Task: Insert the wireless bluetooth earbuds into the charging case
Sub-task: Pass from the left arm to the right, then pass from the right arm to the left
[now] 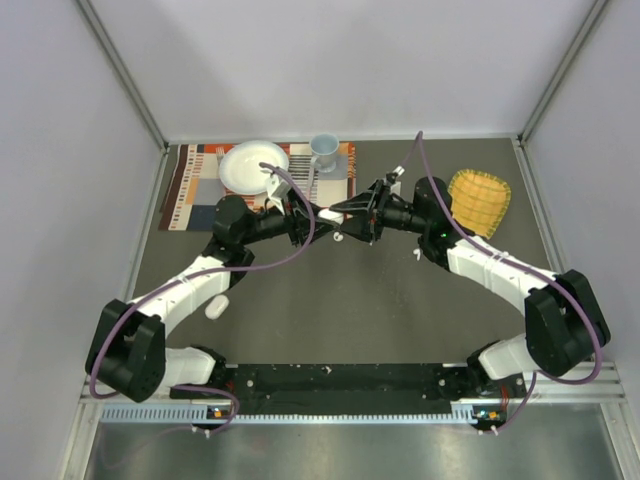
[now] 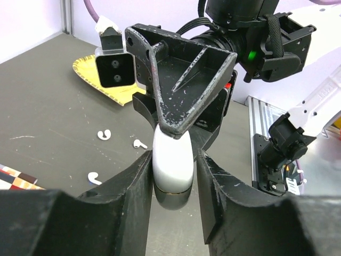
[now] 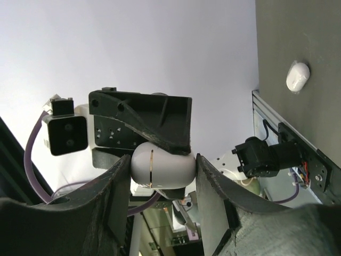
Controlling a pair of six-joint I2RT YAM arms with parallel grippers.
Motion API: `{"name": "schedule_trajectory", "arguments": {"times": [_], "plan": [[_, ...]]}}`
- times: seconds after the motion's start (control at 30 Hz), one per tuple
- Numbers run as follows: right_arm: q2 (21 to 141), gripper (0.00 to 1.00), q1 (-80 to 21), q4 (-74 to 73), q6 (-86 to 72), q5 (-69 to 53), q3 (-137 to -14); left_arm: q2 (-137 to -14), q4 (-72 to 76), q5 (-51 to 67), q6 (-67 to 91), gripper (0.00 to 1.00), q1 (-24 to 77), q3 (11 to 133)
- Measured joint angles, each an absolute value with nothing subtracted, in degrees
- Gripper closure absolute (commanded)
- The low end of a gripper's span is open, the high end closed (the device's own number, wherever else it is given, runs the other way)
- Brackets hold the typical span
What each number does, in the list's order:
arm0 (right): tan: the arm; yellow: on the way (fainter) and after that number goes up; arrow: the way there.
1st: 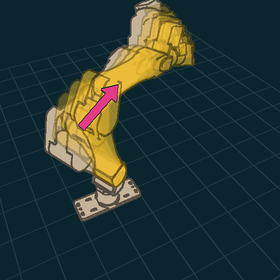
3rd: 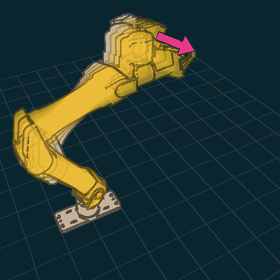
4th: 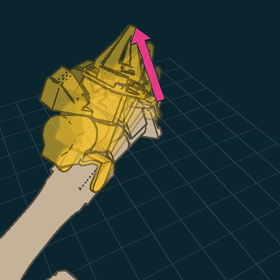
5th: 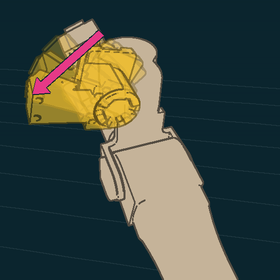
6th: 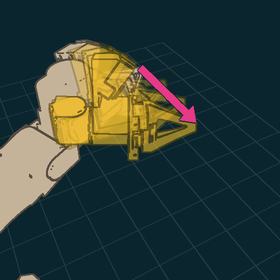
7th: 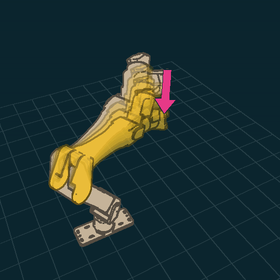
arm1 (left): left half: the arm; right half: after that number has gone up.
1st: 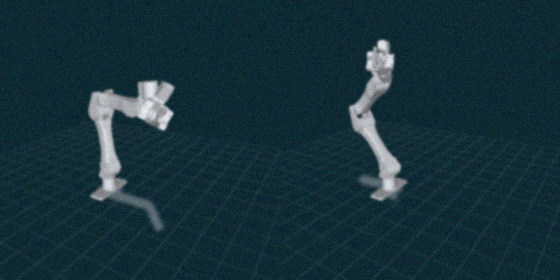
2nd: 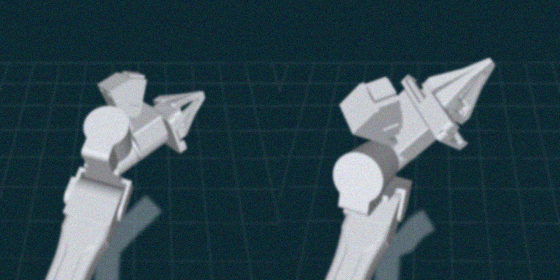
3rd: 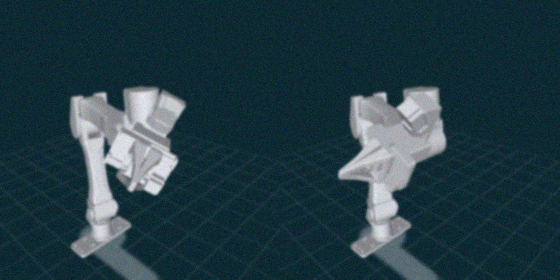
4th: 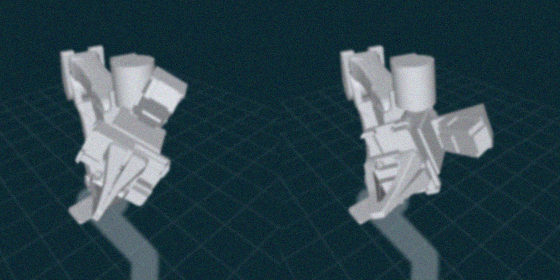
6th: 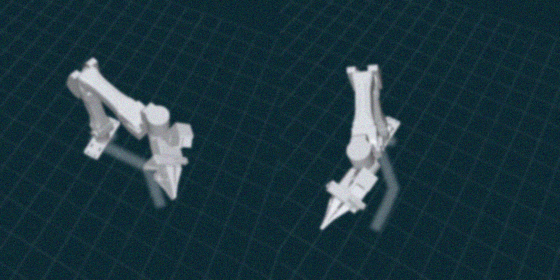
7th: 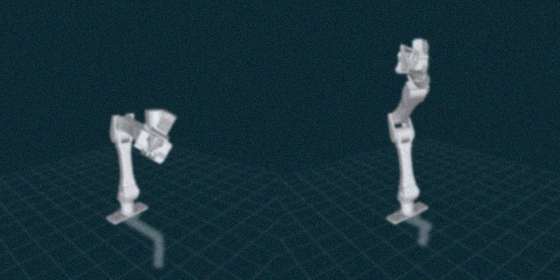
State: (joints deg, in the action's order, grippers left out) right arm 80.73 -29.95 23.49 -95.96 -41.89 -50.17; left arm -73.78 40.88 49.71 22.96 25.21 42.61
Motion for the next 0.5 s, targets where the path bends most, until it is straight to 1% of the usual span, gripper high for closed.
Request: {"name": "schedule_trajectory", "arguments": {"times": [0.13,0.33,0.5], "plan": [[80.82,0.92,-30.0,26.0,-97.49,-41.58,-50.13,-73.52,44.12,48.56,24.34,0.47,25.47,41.28],[80.82,0.93,-30.0,30.7,-100.05,-40.99,-48.56,-72.82,51.86,45.91,25.87,0.46,25.56,36.27],[80.95,0.92,-30.0,32.27,-101.25,-40.6,-47.37,-71.53,58.41,42.96,26.52,0.48,25.56,32.23]]}}
